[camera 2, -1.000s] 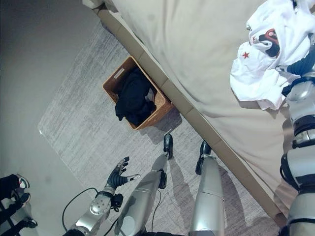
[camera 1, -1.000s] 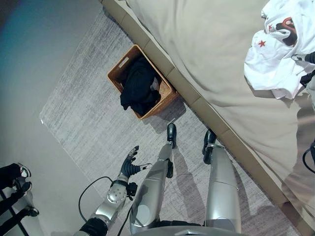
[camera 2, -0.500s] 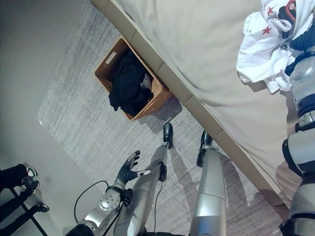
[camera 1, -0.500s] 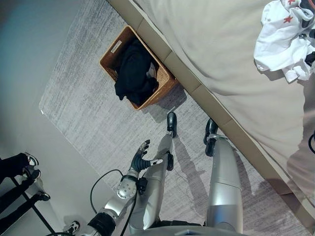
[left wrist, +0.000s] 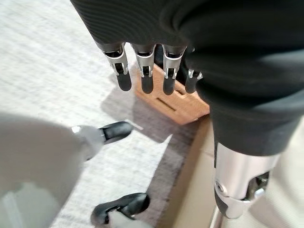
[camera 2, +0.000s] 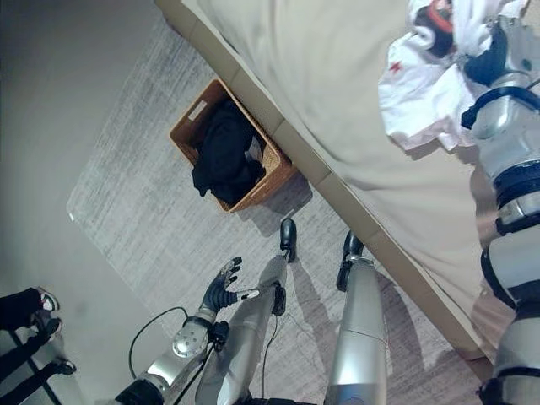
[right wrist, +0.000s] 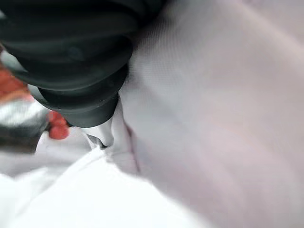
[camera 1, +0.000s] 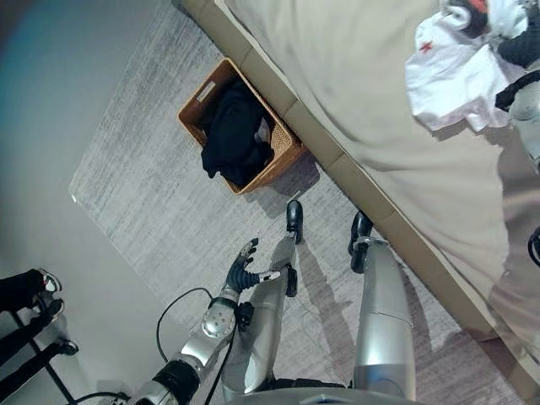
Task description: Pick up clothes into the bucket
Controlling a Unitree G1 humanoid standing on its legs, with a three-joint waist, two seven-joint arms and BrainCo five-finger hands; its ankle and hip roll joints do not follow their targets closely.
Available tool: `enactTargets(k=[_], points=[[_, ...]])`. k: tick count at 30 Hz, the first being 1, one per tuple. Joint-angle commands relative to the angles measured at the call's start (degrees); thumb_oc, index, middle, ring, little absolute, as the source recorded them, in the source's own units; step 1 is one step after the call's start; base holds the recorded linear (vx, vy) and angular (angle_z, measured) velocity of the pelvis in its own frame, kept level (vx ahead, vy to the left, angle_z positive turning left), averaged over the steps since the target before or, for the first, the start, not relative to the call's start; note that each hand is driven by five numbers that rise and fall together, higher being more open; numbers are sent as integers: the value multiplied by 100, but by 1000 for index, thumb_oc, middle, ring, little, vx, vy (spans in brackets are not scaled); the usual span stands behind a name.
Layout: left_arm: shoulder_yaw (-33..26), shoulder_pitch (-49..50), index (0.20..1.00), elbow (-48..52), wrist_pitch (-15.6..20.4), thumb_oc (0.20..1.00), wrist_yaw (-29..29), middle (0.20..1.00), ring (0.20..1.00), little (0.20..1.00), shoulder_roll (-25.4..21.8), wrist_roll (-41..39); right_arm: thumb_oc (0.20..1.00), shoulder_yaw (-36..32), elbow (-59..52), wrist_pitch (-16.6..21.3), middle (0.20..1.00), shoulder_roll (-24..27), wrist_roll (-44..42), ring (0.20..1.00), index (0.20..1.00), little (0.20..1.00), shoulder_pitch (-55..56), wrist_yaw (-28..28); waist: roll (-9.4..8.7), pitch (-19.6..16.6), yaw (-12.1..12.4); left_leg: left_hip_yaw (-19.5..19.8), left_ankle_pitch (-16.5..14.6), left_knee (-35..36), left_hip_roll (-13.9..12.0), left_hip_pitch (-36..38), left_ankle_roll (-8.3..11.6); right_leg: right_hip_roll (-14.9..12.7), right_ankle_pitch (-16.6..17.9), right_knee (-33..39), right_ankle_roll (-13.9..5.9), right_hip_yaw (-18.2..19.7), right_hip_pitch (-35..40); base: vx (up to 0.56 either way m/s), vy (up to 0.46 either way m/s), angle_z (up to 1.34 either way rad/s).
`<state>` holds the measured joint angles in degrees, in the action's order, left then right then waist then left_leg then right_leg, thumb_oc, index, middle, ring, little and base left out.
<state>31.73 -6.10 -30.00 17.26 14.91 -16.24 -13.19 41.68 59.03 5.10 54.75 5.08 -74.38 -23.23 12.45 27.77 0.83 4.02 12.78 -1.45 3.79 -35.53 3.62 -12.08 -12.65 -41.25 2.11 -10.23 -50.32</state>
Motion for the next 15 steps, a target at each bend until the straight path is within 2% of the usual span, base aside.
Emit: enactTargets(k=[1, 3, 5, 6, 7, 8, 10, 12, 13, 15], points=[[-191, -104, 1000, -120, 197, 1000, 72, 1000, 1000, 1000, -320, 53, 200, 141, -489, 406, 200, 204, 104, 200, 200, 200, -331, -89, -443, 203, 17, 23, -500, -219, -165, 482, 86, -37, 896, 1305, -702, 220, 672, -8, 11, 5], [-254, -77, 1000, -79, 206, 1000, 56, 1000, 1000, 1000, -373, 83, 200, 93, -828, 433, 200, 298, 110, 200, 200, 200, -246, -65, -538, 203, -21, 11, -573, -292, -155, 654, 84, -21, 933, 1403, -713, 200, 936, -3, 21, 2], [-310, -94, 1000, 179, 239, 1000, 36, 1000, 1000, 1000, -616, 251, 200, -37, -1125, 486, 200, 381, 49, 200, 200, 200, -110, -71, -695, 203, -66, -8, -794, -546, -122, 996, 57, -5, 991, 1552, -725, 193, 1450, 24, 52, 2], [-308, -89, 1000, 184, 237, 1000, 35, 1000, 1000, 1000, -623, 251, 200, -47, -1129, 485, 200, 380, 51, 200, 200, 200, -97, -71, -697, 203, -63, -7, -795, -546, -124, 1001, 57, -2, 993, 1558, -725, 190, 1459, 38, 75, -2], [-425, -93, 1000, 414, 289, 1000, 8, 1000, 1000, 1000, -789, 231, 200, -133, -1208, 506, 200, 389, 2, 200, 200, 200, -76, -69, -805, 203, -85, -48, -969, -756, -96, 1218, 41, 25, 1036, 1690, -740, 212, 1811, 19, 47, -1], [-426, -88, 1000, 417, 287, 1000, 7, 1000, 1000, 1000, -792, 230, 200, -135, -1207, 507, 200, 387, 2, 200, 200, 200, -72, -69, -805, 203, -84, -47, -971, -755, -99, 1225, 42, 29, 1038, 1698, -740, 210, 1822, 19, 64, -8], [-612, -166, 1000, 658, 336, 1000, -7, 1000, 1000, 1000, -920, 97, 200, -202, -1314, 511, 200, 321, -40, 200, 200, 200, -69, -59, -943, 202, -103, -123, -1139, -903, -112, 1491, 24, 101, 1116, 1888, -763, 243, 2215, 30, 39, -13], [-852, -163, 1000, 949, 389, 1000, -47, 1000, 1000, 1000, -1110, -24, 200, -262, -1550, 509, 200, 258, -30, 200, 200, 200, 42, 24, -1075, 9, -119, -217, -1247, -906, -159, 1735, 3, 214, 1248, 2208, -806, 289, 2552, 116, 52, -29], [-1068, -194, 1000, 1245, 413, 1000, -108, 1000, 1000, 1000, -1290, -93, 200, -390, -1732, 518, 200, 218, -14, 200, 200, 200, 301, 108, -1159, -213, -135, -289, -1361, -883, -201, 1979, -12, 270, 1281, 2416, -850, 334, 2842, 119, 55, -47], [-1204, -201, 1000, 1485, 448, 1000, -173, 1000, 1000, 1000, -1429, -159, 200, -489, -1927, 527, 200, 281, 14, 200, 200, 200, 487, 180, -1197, -348, -162, -318, -1403, -848, -204, 2111, -16, 300, 1301, 2532, -873, 353, 3001, 137, 65, -42]])
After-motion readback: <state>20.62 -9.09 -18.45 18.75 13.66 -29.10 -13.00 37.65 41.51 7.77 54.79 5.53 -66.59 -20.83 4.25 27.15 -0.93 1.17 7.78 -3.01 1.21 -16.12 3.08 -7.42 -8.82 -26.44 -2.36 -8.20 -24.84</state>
